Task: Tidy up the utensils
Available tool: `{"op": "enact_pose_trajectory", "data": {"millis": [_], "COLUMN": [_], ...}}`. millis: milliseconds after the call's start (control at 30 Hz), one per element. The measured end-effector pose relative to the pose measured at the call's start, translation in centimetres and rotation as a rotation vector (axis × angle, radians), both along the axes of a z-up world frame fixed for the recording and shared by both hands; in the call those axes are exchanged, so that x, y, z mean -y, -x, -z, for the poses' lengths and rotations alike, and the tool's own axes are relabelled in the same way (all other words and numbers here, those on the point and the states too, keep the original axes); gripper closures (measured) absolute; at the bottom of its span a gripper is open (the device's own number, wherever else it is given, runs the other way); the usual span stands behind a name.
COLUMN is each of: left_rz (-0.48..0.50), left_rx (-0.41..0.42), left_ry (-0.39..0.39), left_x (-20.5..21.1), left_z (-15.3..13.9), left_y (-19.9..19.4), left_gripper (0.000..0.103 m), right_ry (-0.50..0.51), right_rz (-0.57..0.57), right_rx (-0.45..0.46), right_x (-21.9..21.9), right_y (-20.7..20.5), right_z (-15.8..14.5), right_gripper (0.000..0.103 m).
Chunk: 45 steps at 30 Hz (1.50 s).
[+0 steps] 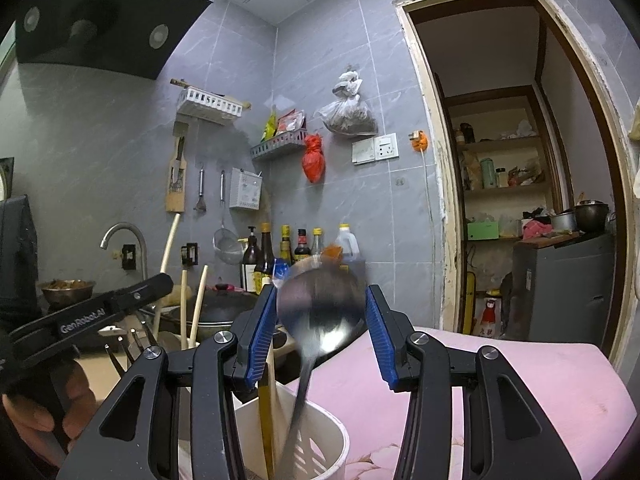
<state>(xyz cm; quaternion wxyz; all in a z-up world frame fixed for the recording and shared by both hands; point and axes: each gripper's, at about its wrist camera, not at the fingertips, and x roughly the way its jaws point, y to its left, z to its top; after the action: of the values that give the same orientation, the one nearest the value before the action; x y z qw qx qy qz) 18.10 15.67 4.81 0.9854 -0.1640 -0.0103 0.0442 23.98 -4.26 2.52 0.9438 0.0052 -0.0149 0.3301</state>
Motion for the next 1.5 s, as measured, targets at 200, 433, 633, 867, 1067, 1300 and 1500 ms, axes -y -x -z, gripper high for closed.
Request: {"op": "enact_pose_trajectory", "data": {"millis": [200, 433, 633, 867, 1067, 1300, 1500], "left_rz": [-0.007, 0.004, 0.004, 0.028, 0.092, 0.230, 0.298], "left_rx": [-0.003, -0.002, -0.010, -0.049, -0.119, -0.162, -0.182], "left_ry": [-0.051, -0.109, -0.094, -0.058, -0.076, -0.079, -0.120], "left_x": [0.8, 1.8, 1.6, 1.5, 3.1, 6.5, 9.5], "left_z": [0.2, 0.5, 0.5, -0.5, -1.3, -1.2, -1.1], "left_y": [-0.3, -0.3, -0.3, 0.9, 2.6, 4.9, 6.4], "left_gripper": [0.098, 0.098, 0.097, 0.060, 0.034, 0.009, 0.007], "right_ry": [-0.011, -0.037, -0.053, -0.071, -0.013, -0.002, 0.033], "right_rz": [0.005, 0.006, 0.025, 0.084, 0.134, 0.201, 0.254], "right_rx": [-0.006, 0.014, 0.042, 0.022, -0.006, -0.071, -0.078], "right_x": [0.1, 0.6, 0.7, 2.2, 5.3, 9.5, 12.7], "right_y": [-0.1, 0.3, 0.9, 1.8, 3.9, 6.3, 8.7], "right_z": [0.1, 0.0, -0.8, -2.8, -3.9, -4.5, -4.4], "right_gripper": [0.053, 0.036, 0.023, 0.004, 0.000, 0.000, 0.000]}}
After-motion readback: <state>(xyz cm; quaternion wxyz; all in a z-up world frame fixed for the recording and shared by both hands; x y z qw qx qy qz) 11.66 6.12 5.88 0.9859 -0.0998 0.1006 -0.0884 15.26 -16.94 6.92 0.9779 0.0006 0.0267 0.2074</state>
